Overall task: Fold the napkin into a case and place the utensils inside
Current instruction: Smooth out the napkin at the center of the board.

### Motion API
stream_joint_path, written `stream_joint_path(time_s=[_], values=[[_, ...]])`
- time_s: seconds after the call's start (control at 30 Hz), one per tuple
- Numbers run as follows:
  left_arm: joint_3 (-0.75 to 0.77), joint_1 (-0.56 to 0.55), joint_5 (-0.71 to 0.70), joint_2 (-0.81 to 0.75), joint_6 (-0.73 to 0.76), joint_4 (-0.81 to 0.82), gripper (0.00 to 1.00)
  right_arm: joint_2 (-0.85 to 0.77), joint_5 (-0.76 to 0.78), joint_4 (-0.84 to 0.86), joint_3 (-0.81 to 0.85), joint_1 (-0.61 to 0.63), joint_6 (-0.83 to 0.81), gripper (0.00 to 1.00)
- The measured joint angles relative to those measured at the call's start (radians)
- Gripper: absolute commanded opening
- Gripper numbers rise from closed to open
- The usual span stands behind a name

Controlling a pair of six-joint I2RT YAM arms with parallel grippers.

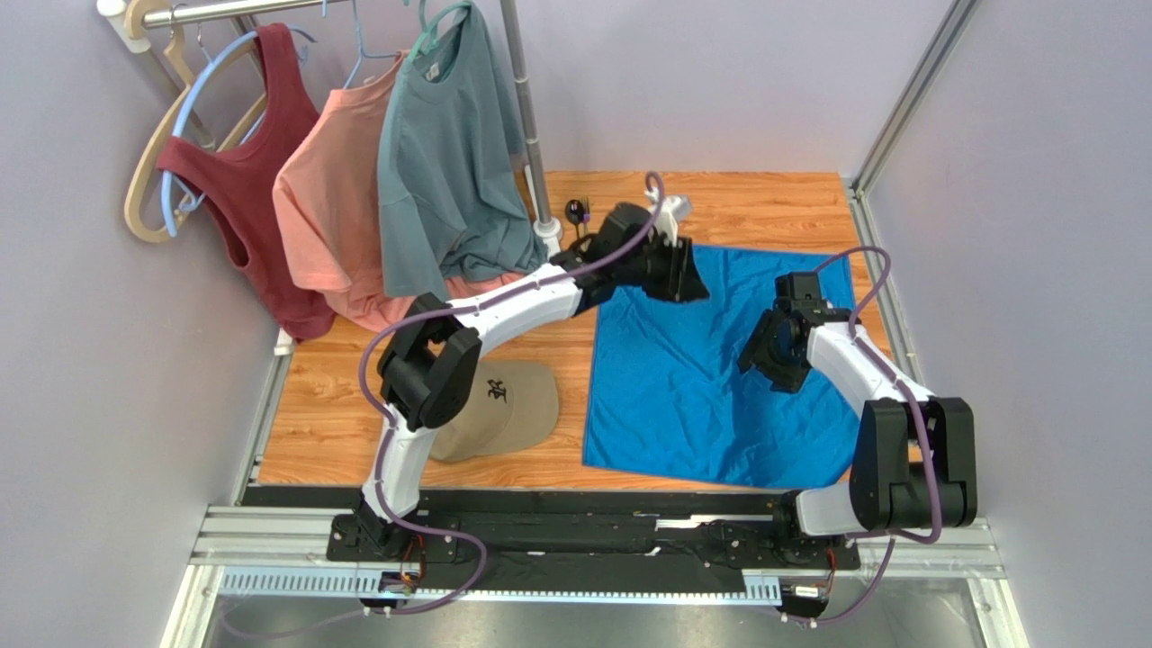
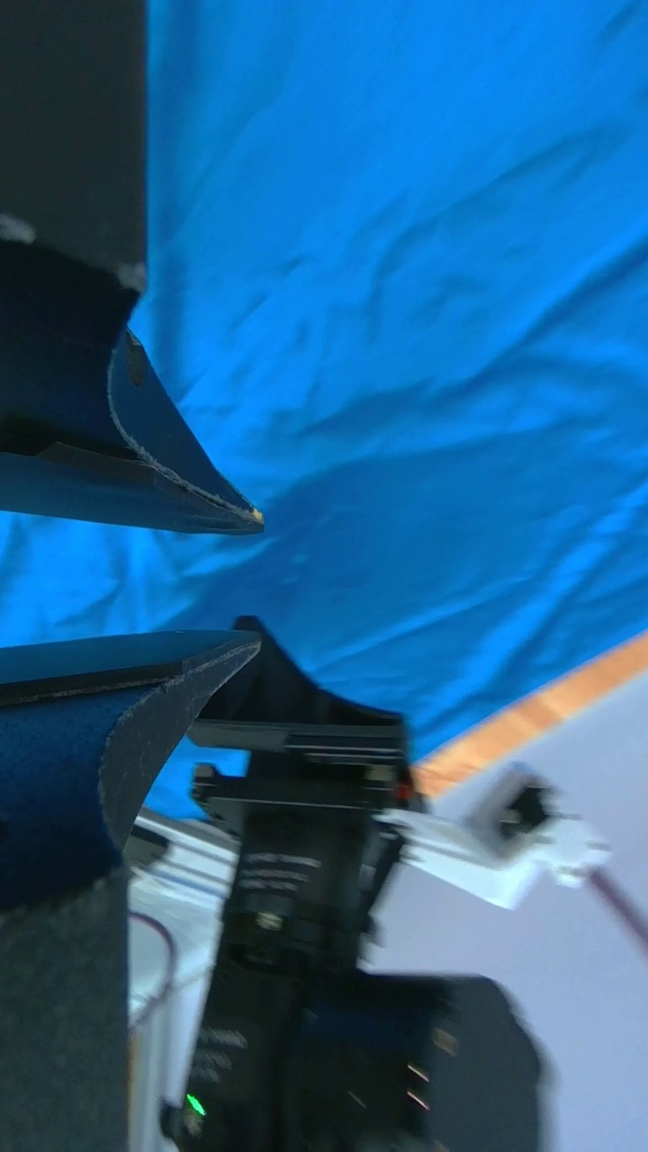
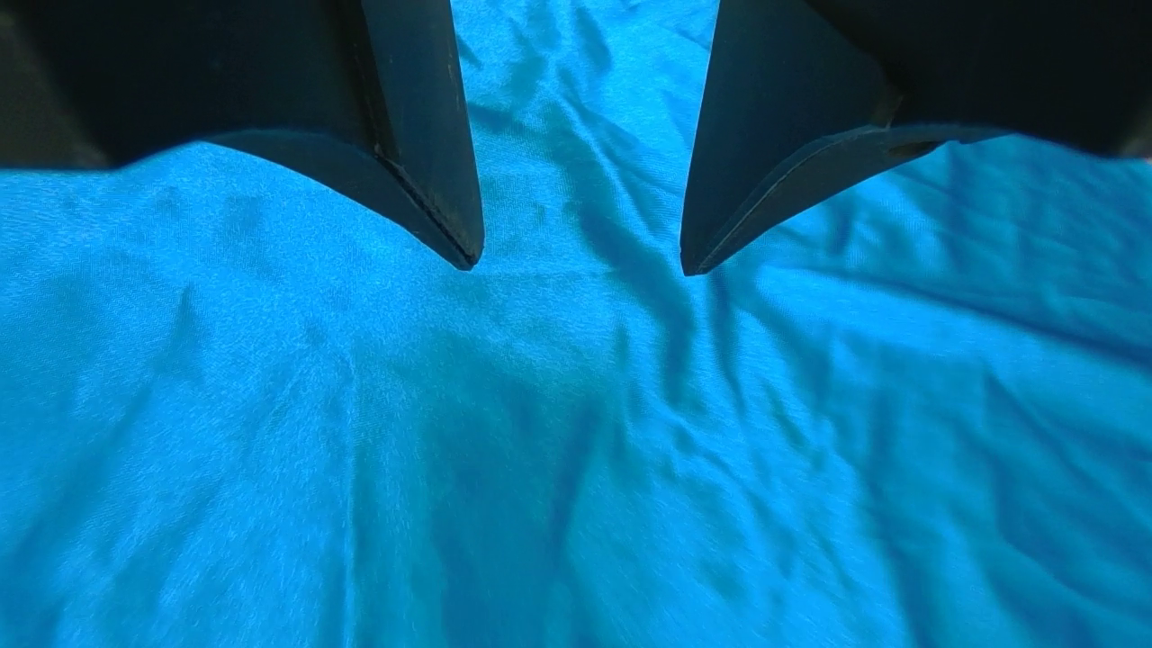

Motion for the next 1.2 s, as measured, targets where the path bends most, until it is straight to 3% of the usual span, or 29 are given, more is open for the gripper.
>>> stream_joint_path(time_s=[0.23, 0.43, 0.57, 0.7, 0.93, 1.2], values=[[-0.140, -0.089, -0.088, -0.013, 0.108, -0.095, 0.41, 0.134, -0.025, 0.103, -0.022, 0.037, 0.023, 0.60], [-0.200, -0.090, -0.211, -0.068, 0.143, -0.154, 0.41, 0.313, -0.151, 0.258, 0.150, 0.100, 0.111, 0.60], [-0.177, -0.086, -0.246, -0.073, 0.148, -0.179, 0.41, 0.409, -0.206, 0.246, 0.327, 0.110, 0.127, 0.62], [-0.118, -0.085, -0.214, -0.047, 0.141, -0.195, 0.39, 0.298, -0.211, 0.208, 0.316, 0.038, 0.114, 0.59], [-0.066, -0.092, -0.123, 0.032, 0.090, -0.175, 0.39, -0.043, -0.162, 0.061, 0.006, -0.287, 0.049, 0.49], [-0.050, -0.112, -0.064, 0.076, 0.060, -0.176, 0.39, -0.034, -0.150, 0.021, -0.116, -0.351, 0.023, 0.47]])
